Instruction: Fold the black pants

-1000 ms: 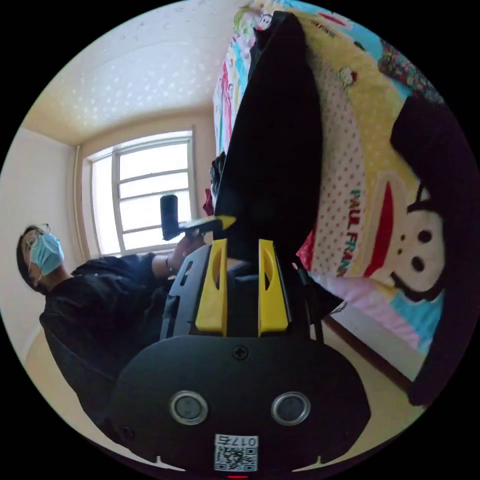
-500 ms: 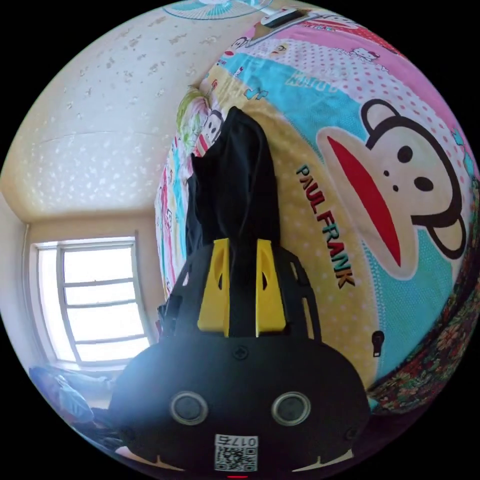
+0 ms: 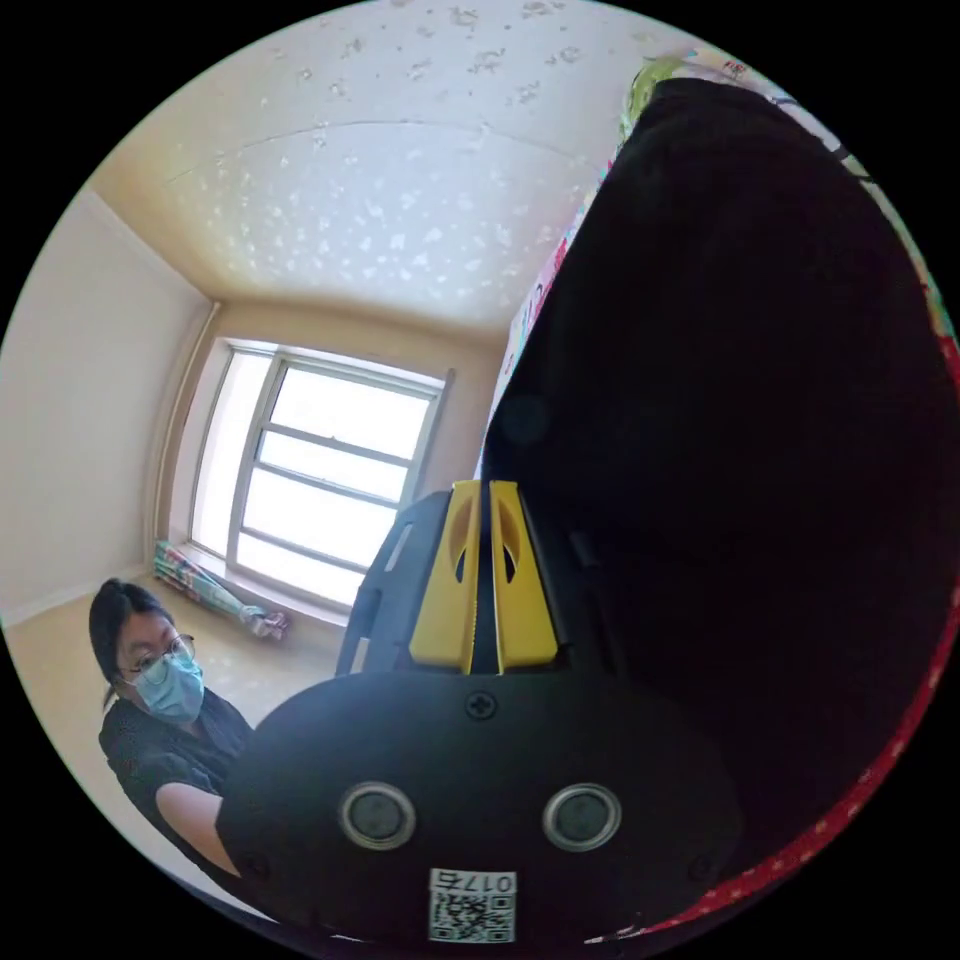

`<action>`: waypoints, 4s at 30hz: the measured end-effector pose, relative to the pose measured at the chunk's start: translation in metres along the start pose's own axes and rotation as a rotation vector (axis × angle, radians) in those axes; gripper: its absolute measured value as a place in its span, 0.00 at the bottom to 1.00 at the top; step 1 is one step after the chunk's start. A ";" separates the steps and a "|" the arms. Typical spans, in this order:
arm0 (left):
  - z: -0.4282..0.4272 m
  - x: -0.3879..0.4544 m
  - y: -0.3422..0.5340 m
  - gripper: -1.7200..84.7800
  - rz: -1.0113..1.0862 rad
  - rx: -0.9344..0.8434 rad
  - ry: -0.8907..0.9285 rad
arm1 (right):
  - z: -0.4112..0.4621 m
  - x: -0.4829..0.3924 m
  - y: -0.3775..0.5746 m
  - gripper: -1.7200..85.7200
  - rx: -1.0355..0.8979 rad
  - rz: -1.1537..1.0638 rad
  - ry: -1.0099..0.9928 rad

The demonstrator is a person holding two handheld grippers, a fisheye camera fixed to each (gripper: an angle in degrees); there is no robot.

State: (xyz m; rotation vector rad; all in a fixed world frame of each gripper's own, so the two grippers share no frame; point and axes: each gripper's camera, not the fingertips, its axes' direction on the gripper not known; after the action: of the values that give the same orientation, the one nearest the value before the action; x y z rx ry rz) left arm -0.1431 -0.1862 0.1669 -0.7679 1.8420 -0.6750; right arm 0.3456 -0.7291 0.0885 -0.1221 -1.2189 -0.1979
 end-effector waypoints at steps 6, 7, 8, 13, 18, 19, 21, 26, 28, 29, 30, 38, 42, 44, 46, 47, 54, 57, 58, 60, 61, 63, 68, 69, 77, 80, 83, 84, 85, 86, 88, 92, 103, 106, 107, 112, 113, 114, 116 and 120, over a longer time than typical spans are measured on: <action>-0.058 -0.060 -0.032 0.07 -0.126 -0.019 -0.284 | 0.044 0.018 0.073 0.06 -0.096 0.080 -0.105; -0.068 -0.062 -0.038 0.10 -0.115 -0.030 -0.300 | 0.042 0.014 0.086 0.07 -0.118 0.080 -0.092; -0.074 -0.062 -0.044 0.12 -0.084 -0.056 -0.310 | 0.034 0.004 0.115 0.08 -0.168 0.084 -0.021; -0.084 -0.038 -0.070 0.12 0.104 -0.162 -0.421 | -0.020 -0.035 0.269 0.12 -0.219 0.206 0.505; -0.058 -0.019 -0.103 0.12 0.211 -0.283 -0.357 | -0.039 -0.037 0.421 0.12 -0.103 0.421 0.463; -0.044 -0.016 -0.108 0.12 0.235 -0.323 -0.367 | -0.036 -0.036 0.431 0.12 -0.099 0.433 0.445; -0.019 -0.014 -0.113 0.12 0.264 -0.407 -0.392 | -0.020 -0.038 0.461 0.11 -0.070 0.428 0.399; 0.026 -0.002 -0.098 0.11 0.308 -0.520 -0.444 | 0.033 -0.040 0.479 0.07 -0.250 0.372 0.335; 0.027 0.008 -0.091 0.09 0.335 -0.517 -0.460 | 0.030 -0.056 0.476 0.06 -0.243 0.322 0.354; 0.023 0.018 -0.084 0.07 0.366 -0.503 -0.405 | 0.021 -0.072 0.476 0.06 -0.207 0.277 0.349; 0.020 0.023 -0.079 0.06 0.377 -0.493 -0.367 | 0.009 -0.089 0.479 0.06 -0.152 0.240 0.346; 0.021 0.019 -0.021 0.07 0.330 -0.325 -0.561 | -0.019 -0.074 0.536 0.08 -0.040 0.421 0.399; 0.041 0.019 -0.025 0.16 0.356 -0.316 -0.560 | -0.027 -0.084 0.528 0.13 0.084 0.346 0.462; 0.062 0.015 -0.022 0.15 0.355 -0.318 -0.625 | -0.007 -0.075 0.516 0.12 0.003 0.319 0.460; 0.071 0.017 -0.010 0.11 0.388 -0.323 -0.644 | 0.001 -0.071 0.510 0.10 -0.047 0.350 0.446; 0.080 0.012 0.000 0.08 0.364 -0.387 -0.604 | 0.004 -0.071 0.508 0.08 -0.119 0.365 0.391; 0.084 0.031 0.097 0.04 0.341 -0.572 -0.436 | -0.037 -0.130 0.569 0.05 -0.364 0.292 0.574; 0.101 0.004 0.144 0.04 0.231 -0.718 -0.511 | -0.053 -0.127 0.607 0.05 -0.410 0.419 0.554; 0.106 -0.008 0.153 0.04 0.187 -0.771 -0.562 | -0.055 -0.127 0.611 0.06 -0.427 0.437 0.547; 0.106 -0.019 0.153 0.06 0.144 -0.780 -0.645 | -0.067 -0.132 0.607 0.07 -0.450 0.468 0.513; 0.098 -0.017 0.144 0.07 0.150 -0.721 -0.664 | -0.072 -0.135 0.601 0.07 -0.424 0.456 0.500; 0.082 0.002 0.121 0.08 0.218 -0.578 -0.606 | -0.100 -0.145 0.566 0.11 -0.258 0.393 0.436; 0.072 0.039 0.023 0.15 0.347 -0.331 -0.400 | -0.139 -0.113 0.481 0.16 -0.091 0.306 0.373; 0.076 0.039 0.011 0.15 0.343 -0.327 -0.388 | -0.142 -0.100 0.460 0.16 -0.072 0.301 0.336; 0.159 0.018 -0.088 0.14 0.204 -0.557 -0.266 | -0.098 -0.031 0.366 0.14 -0.134 0.356 -0.003; 0.176 0.006 -0.076 0.10 0.151 -0.636 -0.191 | -0.090 -0.042 0.362 0.09 -0.121 0.340 -0.060; 0.156 0.020 -0.046 0.05 0.187 -0.595 -0.065 | -0.096 -0.089 0.372 0.05 -0.060 0.271 -0.110; 0.149 0.028 -0.038 0.04 0.214 -0.586 -0.034 | -0.099 -0.117 0.378 0.04 -0.055 0.226 -0.133; 0.132 0.052 -0.018 0.04 0.291 -0.569 0.009 | -0.100 -0.133 0.381 0.03 -0.059 0.199 -0.138; 0.112 0.082 0.007 0.03 0.390 -0.558 0.021 | -0.102 -0.169 0.388 0.03 -0.084 0.138 -0.136; 0.081 0.130 0.051 0.03 0.510 -0.551 0.034 | -0.106 -0.230 0.399 0.02 -0.121 0.046 -0.133; 0.009 0.251 0.138 0.02 0.645 -0.499 0.196 | -0.133 -0.383 0.417 0.01 -0.078 -0.197 -0.180; -0.033 0.458 0.143 0.04 0.889 -0.258 0.105 | -0.147 -0.562 0.318 0.01 0.033 -0.500 -0.010; 0.002 0.435 0.087 0.04 0.724 -0.206 -0.059 | -0.126 -0.504 0.258 0.01 0.001 -0.295 0.039; 0.014 0.417 0.060 0.03 0.607 -0.199 -0.053 | -0.118 -0.476 0.236 0.01 -0.003 -0.190 0.019; 0.054 0.359 -0.001 0.05 0.442 -0.181 -0.115 | -0.085 -0.418 0.204 0.01 -0.004 -0.078 0.147; 0.062 0.339 -0.002 0.06 0.413 -0.181 -0.172 | -0.074 -0.411 0.212 0.01 -0.034 -0.092 0.217; 0.066 0.327 0.000 0.06 0.401 -0.182 -0.199 | -0.064 -0.400 0.228 0.02 -0.069 -0.105 0.270; 0.080 0.262 0.020 0.08 0.304 -0.209 -0.256 | -0.052 -0.370 0.263 0.02 -0.117 -0.072 0.301; 0.092 0.145 0.076 0.11 0.040 -0.310 -0.270 | -0.058 -0.261 0.373 0.04 -0.200 0.263 0.186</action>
State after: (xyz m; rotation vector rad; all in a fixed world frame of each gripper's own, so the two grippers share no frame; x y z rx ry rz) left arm -0.1183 -0.2571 -0.0055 -0.9696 1.7252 -0.2458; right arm 0.3931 -0.3537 -0.1714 -0.4266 -0.9846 -0.0982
